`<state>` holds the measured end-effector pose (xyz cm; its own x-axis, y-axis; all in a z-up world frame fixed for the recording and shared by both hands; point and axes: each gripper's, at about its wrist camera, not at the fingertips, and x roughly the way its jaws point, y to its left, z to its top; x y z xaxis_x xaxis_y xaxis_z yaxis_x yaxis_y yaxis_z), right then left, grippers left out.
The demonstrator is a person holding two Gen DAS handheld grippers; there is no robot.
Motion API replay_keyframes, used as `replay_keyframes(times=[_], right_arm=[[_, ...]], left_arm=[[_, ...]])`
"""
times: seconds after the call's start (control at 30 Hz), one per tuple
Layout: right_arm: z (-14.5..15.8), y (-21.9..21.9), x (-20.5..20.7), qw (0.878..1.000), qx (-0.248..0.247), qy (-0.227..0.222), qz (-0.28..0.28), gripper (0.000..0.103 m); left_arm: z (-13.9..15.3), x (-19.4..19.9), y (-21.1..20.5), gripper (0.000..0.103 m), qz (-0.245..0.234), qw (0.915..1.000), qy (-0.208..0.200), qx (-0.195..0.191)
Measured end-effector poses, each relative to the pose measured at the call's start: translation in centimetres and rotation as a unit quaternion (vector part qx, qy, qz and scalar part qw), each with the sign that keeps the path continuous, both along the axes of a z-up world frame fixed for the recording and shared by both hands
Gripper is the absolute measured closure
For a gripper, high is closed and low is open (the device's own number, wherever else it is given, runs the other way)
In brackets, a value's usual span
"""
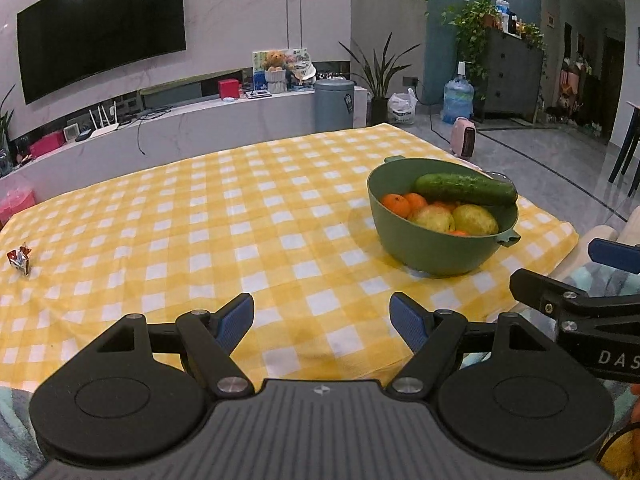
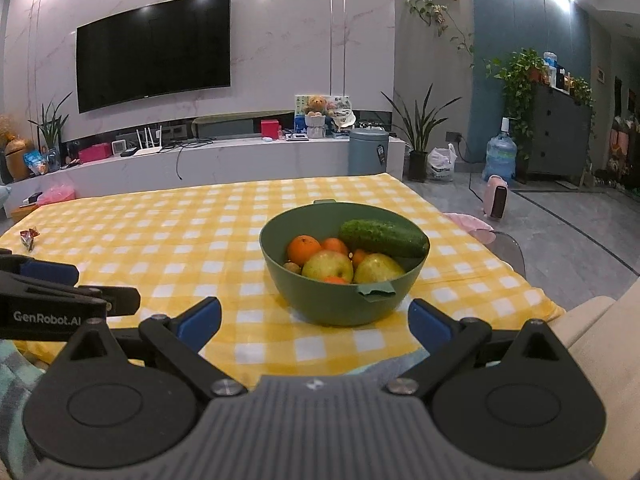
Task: Organize fruits
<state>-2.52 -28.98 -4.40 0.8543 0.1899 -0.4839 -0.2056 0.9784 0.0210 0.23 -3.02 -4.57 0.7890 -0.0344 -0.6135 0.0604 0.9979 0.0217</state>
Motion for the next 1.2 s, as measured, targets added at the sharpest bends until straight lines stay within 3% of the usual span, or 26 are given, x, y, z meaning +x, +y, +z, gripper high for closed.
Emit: replay_keyframes(times=[1.2], right_arm=[[-0.56, -0.31, 0.33, 1.0, 0.011, 0.0, -0.008, 0.007]], left_arm=[[0.26, 0.01, -0.05, 0.012, 0.003, 1.0, 0.006, 0.003]])
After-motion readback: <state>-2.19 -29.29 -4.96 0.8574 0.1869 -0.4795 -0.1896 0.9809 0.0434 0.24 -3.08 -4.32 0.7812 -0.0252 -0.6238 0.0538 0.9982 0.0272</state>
